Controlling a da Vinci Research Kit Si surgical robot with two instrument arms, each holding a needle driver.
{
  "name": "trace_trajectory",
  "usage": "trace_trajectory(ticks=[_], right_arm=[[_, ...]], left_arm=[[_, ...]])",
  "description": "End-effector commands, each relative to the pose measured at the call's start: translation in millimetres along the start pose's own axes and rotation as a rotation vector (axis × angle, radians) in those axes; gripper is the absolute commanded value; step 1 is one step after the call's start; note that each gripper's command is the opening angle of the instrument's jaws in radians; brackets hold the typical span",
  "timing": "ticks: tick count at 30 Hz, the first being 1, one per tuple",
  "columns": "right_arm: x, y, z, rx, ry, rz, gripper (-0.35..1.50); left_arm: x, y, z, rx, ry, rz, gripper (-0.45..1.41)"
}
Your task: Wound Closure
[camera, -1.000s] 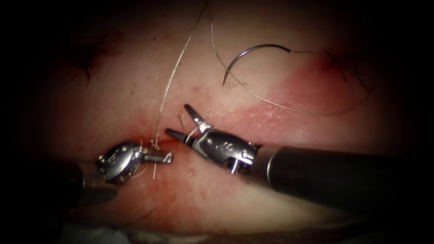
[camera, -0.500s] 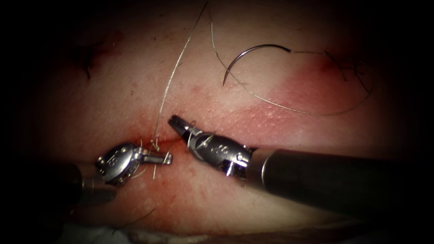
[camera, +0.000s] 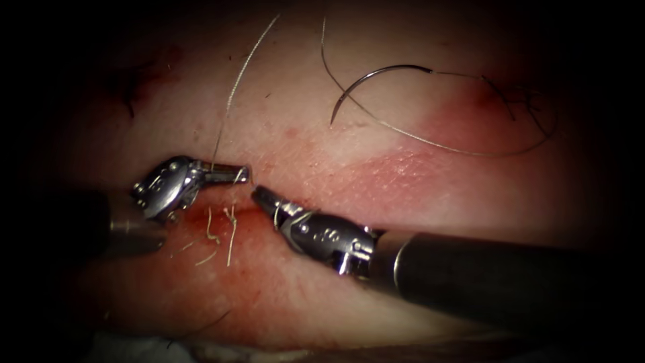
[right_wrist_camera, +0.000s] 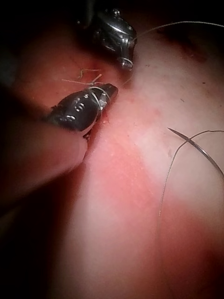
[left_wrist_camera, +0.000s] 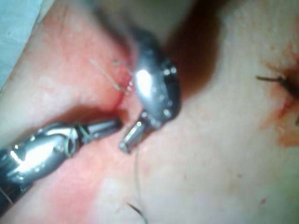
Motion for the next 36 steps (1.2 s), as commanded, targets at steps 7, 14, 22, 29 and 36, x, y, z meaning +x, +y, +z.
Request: trace_trajectory(ticks=[7, 14, 22, 29, 36], right_arm=[[-0.6, -2.3, -0.7, 0.033, 0.019, -0.018, -0.35], [-2.3, -3.0, -4.2, 0.046, 0.029, -0.04, -0.35], [-3.5, -5.6, -6.3, 0.029, 0.036, -0.055, -0.35], [-4.4, -7.9, -7.0, 0.084, 0.04, -0.071, -0.35], [-4.9, -9.8, -7.8, 0.119, 0.024, -0.084, -0.35]], left_arm=[[2.2, -6.2, 0.8, 0.102, -0.053, -0.018, -0.45], [3.0, -8.7, 1.7, 0.112, -0.066, -0.021, -0.45], [9.3, -14.9, 2.9, 0.168, -0.053, -0.007, -0.45], [11.2, -18.6, 5.0, 0.212, -0.066, 0.016, -0.45], [13.2, -22.1, 6.3, 0.252, -0.063, 0.014, -0.45]])
